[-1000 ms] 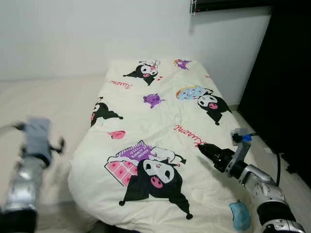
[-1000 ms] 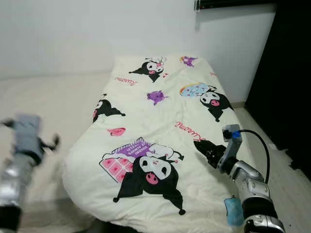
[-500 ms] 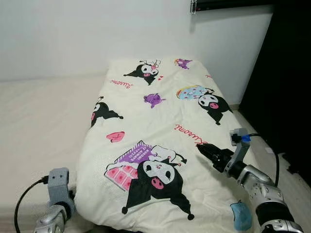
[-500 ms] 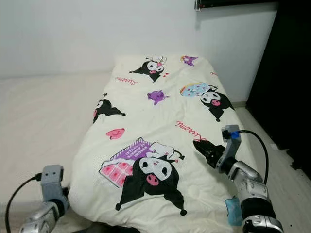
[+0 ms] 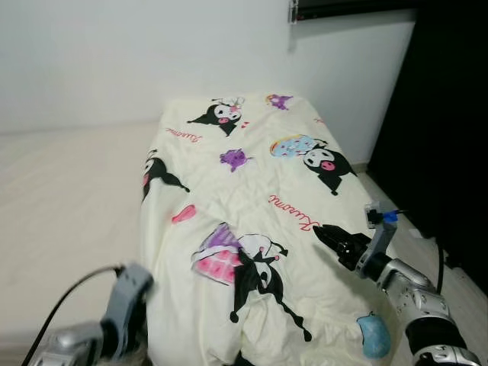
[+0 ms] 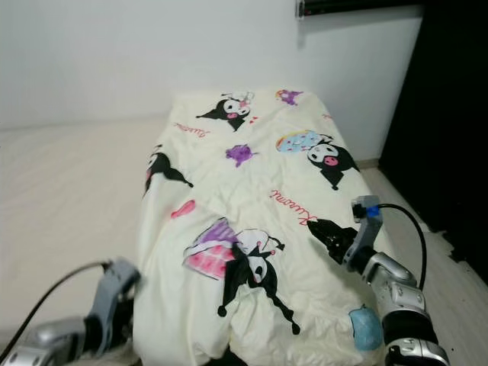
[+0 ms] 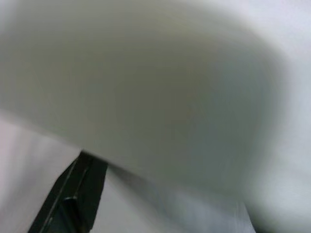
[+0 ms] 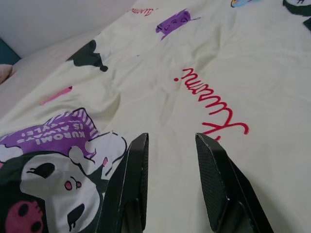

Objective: Clean up the room

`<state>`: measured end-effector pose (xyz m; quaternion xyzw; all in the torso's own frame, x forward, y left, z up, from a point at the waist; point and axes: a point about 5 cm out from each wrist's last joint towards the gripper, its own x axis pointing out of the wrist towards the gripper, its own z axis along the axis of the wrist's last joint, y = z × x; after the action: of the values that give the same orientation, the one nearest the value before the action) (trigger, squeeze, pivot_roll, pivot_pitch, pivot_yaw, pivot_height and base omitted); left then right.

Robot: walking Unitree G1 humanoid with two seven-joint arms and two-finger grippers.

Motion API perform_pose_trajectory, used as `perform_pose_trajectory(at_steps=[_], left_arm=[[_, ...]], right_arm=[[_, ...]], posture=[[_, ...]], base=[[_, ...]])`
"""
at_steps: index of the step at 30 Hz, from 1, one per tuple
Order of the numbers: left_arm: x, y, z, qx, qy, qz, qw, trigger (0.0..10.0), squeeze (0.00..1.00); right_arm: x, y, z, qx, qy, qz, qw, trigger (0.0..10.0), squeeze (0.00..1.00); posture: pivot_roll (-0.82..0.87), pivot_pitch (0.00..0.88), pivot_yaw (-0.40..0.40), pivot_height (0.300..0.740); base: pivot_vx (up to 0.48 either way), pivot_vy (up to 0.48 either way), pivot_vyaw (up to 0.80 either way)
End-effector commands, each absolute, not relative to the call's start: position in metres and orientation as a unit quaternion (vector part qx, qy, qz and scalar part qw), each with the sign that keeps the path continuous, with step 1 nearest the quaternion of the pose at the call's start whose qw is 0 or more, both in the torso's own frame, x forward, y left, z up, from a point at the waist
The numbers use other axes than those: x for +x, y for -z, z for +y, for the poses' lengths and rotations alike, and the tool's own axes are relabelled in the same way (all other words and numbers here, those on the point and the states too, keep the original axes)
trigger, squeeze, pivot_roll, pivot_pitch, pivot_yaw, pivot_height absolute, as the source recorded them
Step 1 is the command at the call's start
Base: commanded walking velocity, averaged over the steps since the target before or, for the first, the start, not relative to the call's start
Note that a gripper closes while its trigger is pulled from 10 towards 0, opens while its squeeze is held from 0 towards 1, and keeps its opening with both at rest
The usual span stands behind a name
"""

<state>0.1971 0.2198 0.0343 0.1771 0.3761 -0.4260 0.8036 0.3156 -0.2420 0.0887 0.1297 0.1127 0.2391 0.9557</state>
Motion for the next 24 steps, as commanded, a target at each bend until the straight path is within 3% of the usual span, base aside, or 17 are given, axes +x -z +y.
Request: perform_pose_trajectory(at_steps=[1,2,3,4,6,8,9,15,17,22,24], left_arm=[[0.194,-0.035,0.219,0.204,0.441,0.39,0.782,10.0,0.0],[0.189,-0.042,0.226,0.248,0.454,0.415,0.748,10.0,0.0],[0.189,-0.042,0.226,0.248,0.454,0.415,0.748,10.0,0.0],[0.189,-0.052,0.233,0.292,0.45,0.433,0.725,10.0,0.0],[0.196,-0.063,0.24,0.331,0.432,0.433,0.719,10.0,0.0],[0.209,-0.074,0.246,0.357,0.394,0.422,0.734,10.0,0.0],[0.236,-0.095,0.257,0.402,0.309,0.393,0.767,10.0,0.0],[0.262,-0.121,0.265,0.415,0.198,0.355,0.814,10.0,0.0],[0.27,-0.132,0.26,0.396,0.178,0.33,0.838,10.0,0.0],[0.276,-0.14,0.246,0.359,0.182,0.3,0.865,10.0,0.0],[0.286,-0.156,0.213,0.265,0.188,0.24,0.915,10.0,0.0]], right_arm=[[0.316,-0.087,-0.24,0.129,-0.243,0.116,0.954,10.0,0.0],[0.316,-0.088,-0.24,0.129,-0.242,0.115,0.955,10.0,0.0],[0.316,-0.088,-0.24,0.129,-0.242,0.115,0.955,10.0,0.0],[0.316,-0.088,-0.241,0.129,-0.242,0.114,0.955,10.0,0.0],[0.316,-0.088,-0.24,0.129,-0.242,0.114,0.955,10.0,0.0],[0.316,-0.087,-0.24,0.129,-0.243,0.115,0.955,10.0,0.0],[0.314,-0.085,-0.24,0.128,-0.242,0.118,0.954,10.0,0.0],[0.314,-0.085,-0.24,0.128,-0.242,0.12,0.954,10.0,0.0],[0.314,-0.085,-0.241,0.127,-0.241,0.119,0.955,10.0,0.0],[0.314,-0.085,-0.241,0.127,-0.24,0.12,0.955,10.0,0.0],[0.314,-0.084,-0.24,0.127,-0.239,0.121,0.955,10.0,0.0]], posture=[[-0.04,0.0,0.049,0.531],[-0.04,0.0,0.05,0.531],[-0.04,0.0,0.05,0.531],[-0.04,0.0,0.051,0.531],[-0.05,0.0,0.05,0.531],[-0.05,0.0,0.05,0.531],[-0.05,0.0,0.05,0.531],[-0.05,0.0,0.052,0.531],[-0.06,0.0,0.053,0.531],[-0.06,0.0,0.05,0.531],[-0.06,0.0,0.041,0.531]], base=[[0.0,0.0,0.0],[0.0,0.0,0.0],[0.0,0.0,0.0],[0.0,0.0,0.0],[0.0,0.0,0.0],[0.0,0.0,0.0],[0.0,0.0,0.0],[0.0,0.0,0.0],[0.0,0.0,0.0],[0.0,0.0,0.0],[0.0,0.0,0.0]])
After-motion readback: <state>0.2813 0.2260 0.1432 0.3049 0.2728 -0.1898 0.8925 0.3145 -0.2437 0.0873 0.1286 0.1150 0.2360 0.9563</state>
